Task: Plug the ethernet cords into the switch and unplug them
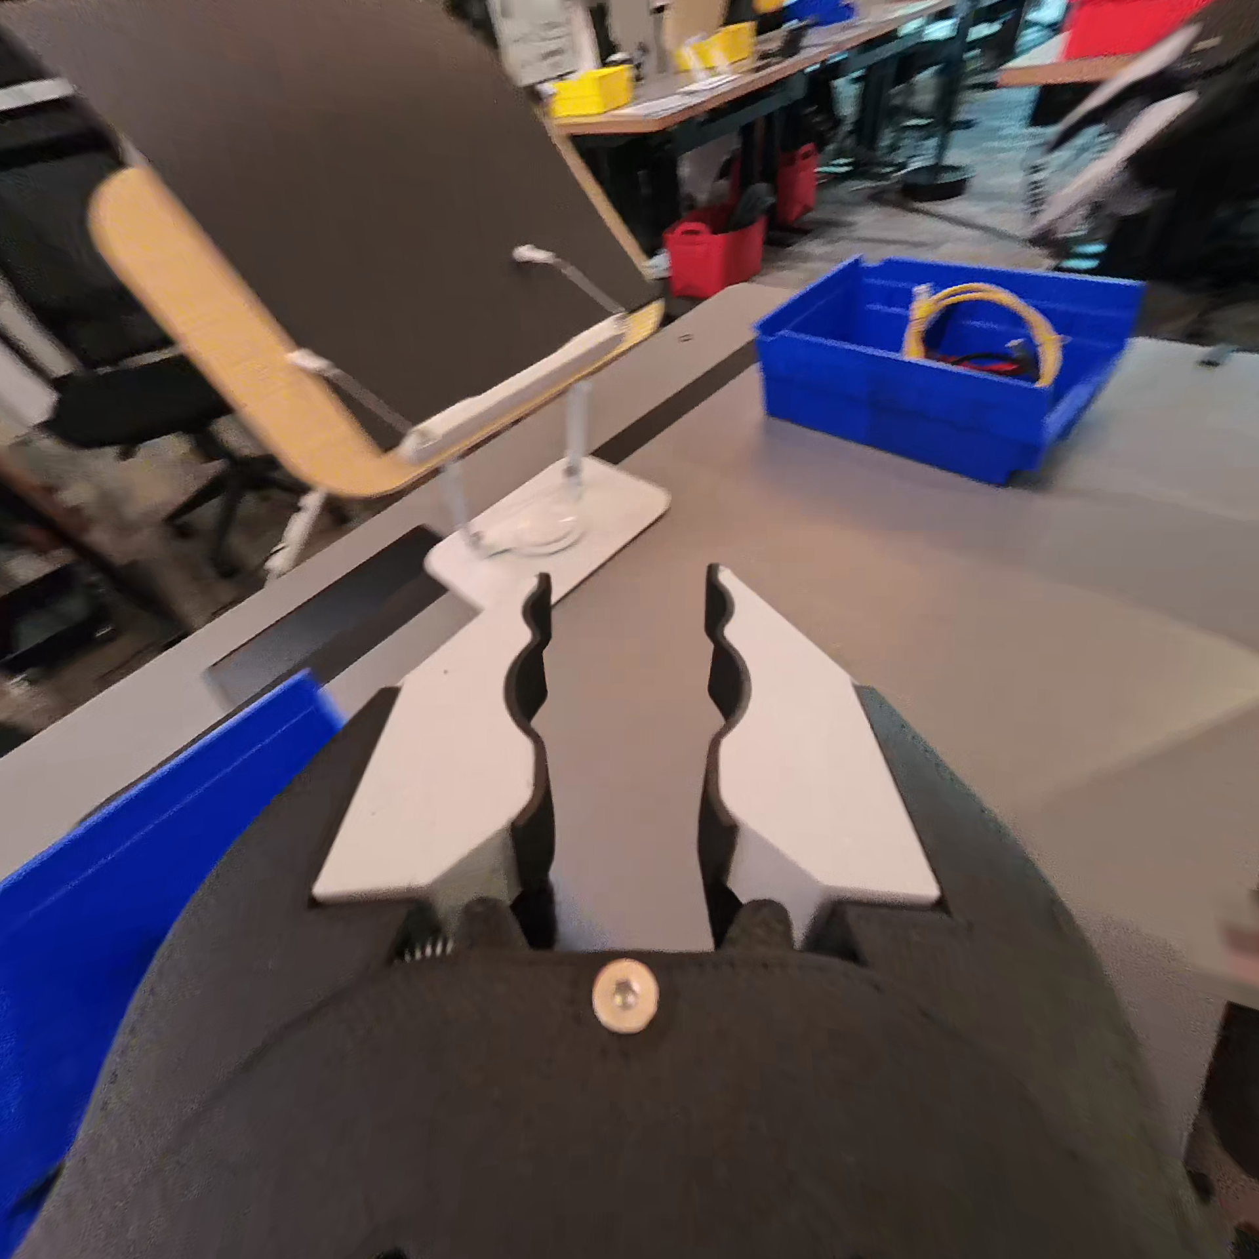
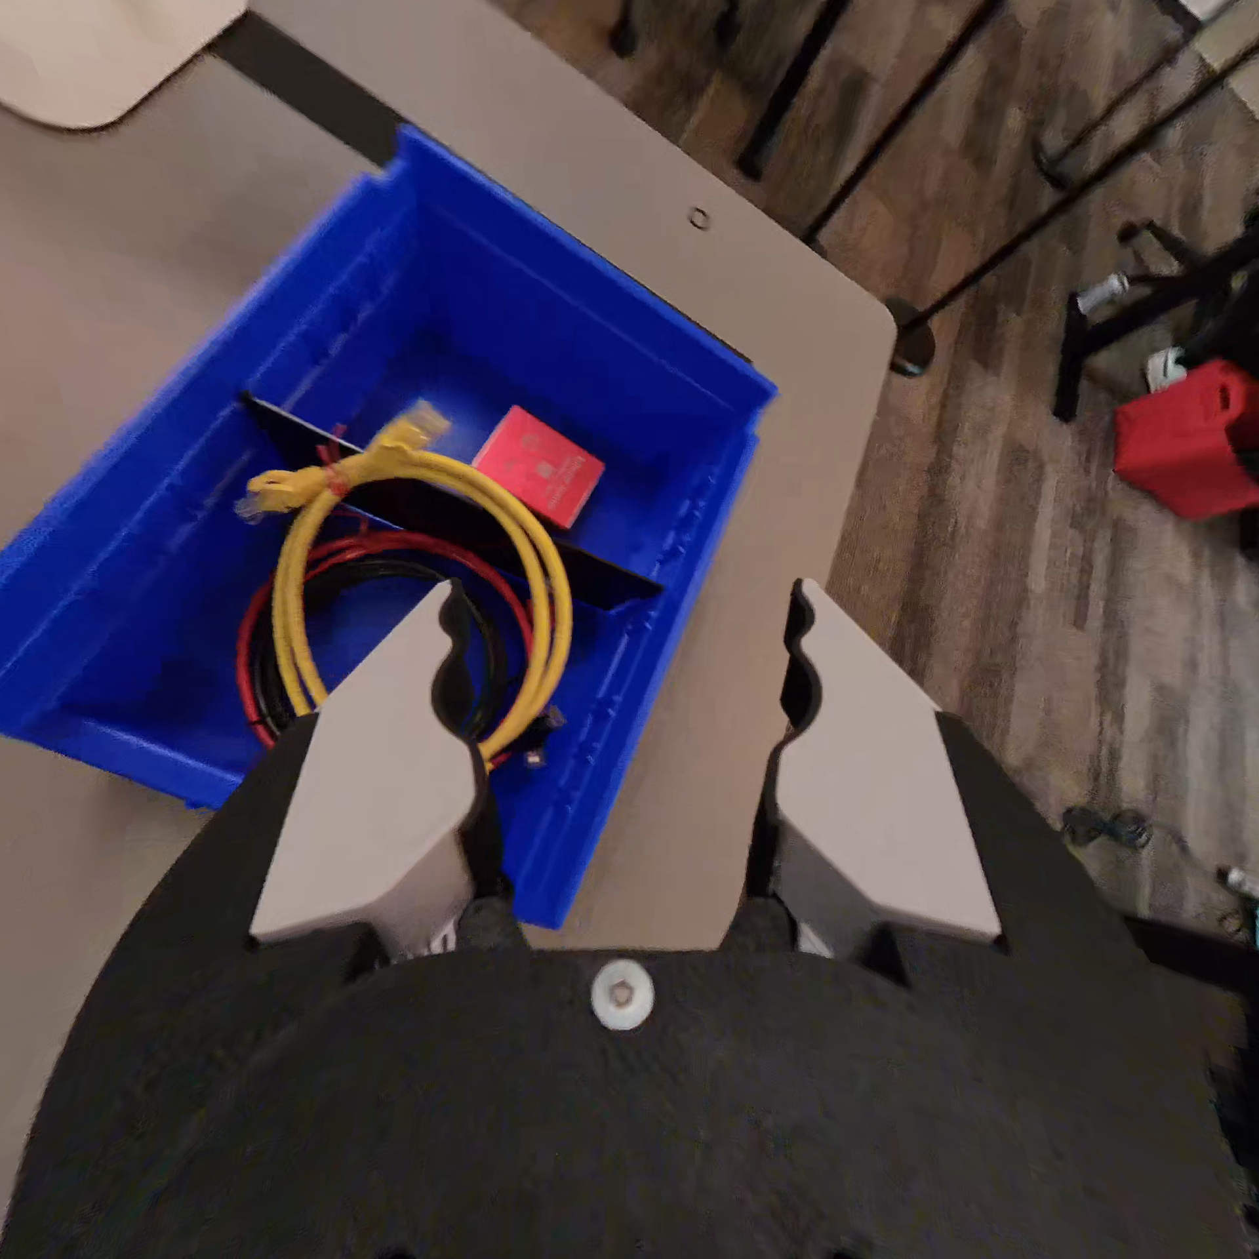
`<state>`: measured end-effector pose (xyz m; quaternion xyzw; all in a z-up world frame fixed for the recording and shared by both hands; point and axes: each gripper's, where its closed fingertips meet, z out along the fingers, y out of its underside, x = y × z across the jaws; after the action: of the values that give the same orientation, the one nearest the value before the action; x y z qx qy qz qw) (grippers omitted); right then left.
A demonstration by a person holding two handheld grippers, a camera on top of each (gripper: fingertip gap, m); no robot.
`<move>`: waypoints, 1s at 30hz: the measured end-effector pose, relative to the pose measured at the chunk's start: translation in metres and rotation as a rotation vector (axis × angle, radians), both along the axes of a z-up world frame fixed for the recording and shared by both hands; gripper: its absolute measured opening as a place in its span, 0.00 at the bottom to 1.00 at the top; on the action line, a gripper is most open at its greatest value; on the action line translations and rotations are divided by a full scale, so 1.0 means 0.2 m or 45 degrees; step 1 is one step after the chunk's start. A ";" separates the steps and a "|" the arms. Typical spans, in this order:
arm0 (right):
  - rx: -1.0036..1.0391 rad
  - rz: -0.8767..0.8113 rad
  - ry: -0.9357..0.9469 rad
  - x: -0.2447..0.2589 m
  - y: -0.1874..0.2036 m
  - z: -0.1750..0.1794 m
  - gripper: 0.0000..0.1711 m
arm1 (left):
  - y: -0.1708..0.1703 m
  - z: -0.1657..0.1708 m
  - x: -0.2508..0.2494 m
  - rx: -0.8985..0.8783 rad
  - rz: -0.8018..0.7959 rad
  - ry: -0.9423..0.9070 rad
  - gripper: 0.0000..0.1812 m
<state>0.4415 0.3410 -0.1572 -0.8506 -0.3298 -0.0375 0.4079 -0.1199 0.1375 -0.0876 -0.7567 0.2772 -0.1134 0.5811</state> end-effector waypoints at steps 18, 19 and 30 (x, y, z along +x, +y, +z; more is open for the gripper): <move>-0.244 -0.111 0.145 0.12 -0.11 -0.62 0.27 | -0.30 -0.99 -1.47 -0.681 0.930 -0.188 0.36; -0.241 -0.117 0.147 0.13 -0.10 -0.62 0.23 | -0.31 -1.03 -1.46 -0.731 0.921 -0.196 0.35; -0.285 -0.183 0.315 0.13 -0.10 -0.62 0.07 | -0.24 -1.06 -1.41 -0.805 0.797 -0.585 0.14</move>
<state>0.4674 0.3217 -0.2805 -0.9102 -0.2176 0.0752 0.3443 -0.4010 0.0902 -0.2993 -0.8982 -0.1462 -0.1759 0.3753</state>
